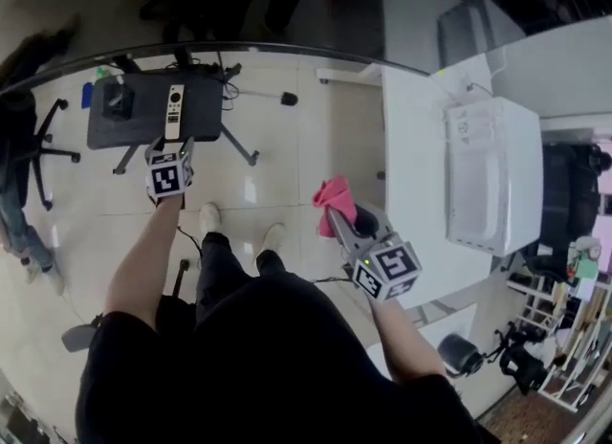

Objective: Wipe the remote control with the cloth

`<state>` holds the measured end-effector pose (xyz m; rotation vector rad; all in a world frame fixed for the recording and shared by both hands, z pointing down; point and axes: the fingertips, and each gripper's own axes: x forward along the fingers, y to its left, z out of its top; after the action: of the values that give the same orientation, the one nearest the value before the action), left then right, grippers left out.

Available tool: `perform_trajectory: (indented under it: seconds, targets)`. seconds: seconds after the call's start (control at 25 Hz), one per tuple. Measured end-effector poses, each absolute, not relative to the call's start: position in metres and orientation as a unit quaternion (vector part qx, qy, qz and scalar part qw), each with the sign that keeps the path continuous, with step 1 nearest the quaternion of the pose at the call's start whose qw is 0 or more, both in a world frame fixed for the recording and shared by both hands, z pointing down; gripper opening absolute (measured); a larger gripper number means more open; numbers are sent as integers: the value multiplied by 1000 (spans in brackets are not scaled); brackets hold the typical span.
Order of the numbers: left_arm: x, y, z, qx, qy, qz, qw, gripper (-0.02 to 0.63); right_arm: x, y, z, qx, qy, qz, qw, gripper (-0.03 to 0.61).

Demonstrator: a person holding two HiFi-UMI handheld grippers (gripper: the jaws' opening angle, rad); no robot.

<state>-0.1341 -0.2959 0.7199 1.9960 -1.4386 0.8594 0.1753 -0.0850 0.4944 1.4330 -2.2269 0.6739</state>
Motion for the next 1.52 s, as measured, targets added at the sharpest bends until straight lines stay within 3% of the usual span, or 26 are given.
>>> perform_trajectory:
  seconds: [0.36,0.56,0.68,0.96,1.16,1.52]
  targets:
    - [-36,-163,606,838,-435,244,223,305,381,-73,591,624,-662,202,362,95]
    - [-29,-127,572,839,-449,218,217,304,454,-51,652,627,-598,242,436,97]
    - [-37,-115,567,828,-471,209,222,304,473,-48,670,628,-583,258,446,98]
    - [-56,-109,558,811,-506,209,209,304,481,-50,687,619,-581,280,448,121]
    - [-47,-117,541,832,-485,193,187,304,490,-37,651,663,-564,259,418,230]
    - [-67,-135,479,873,-442,157,133,304,284,-111,490,630,-722,91,270,235]
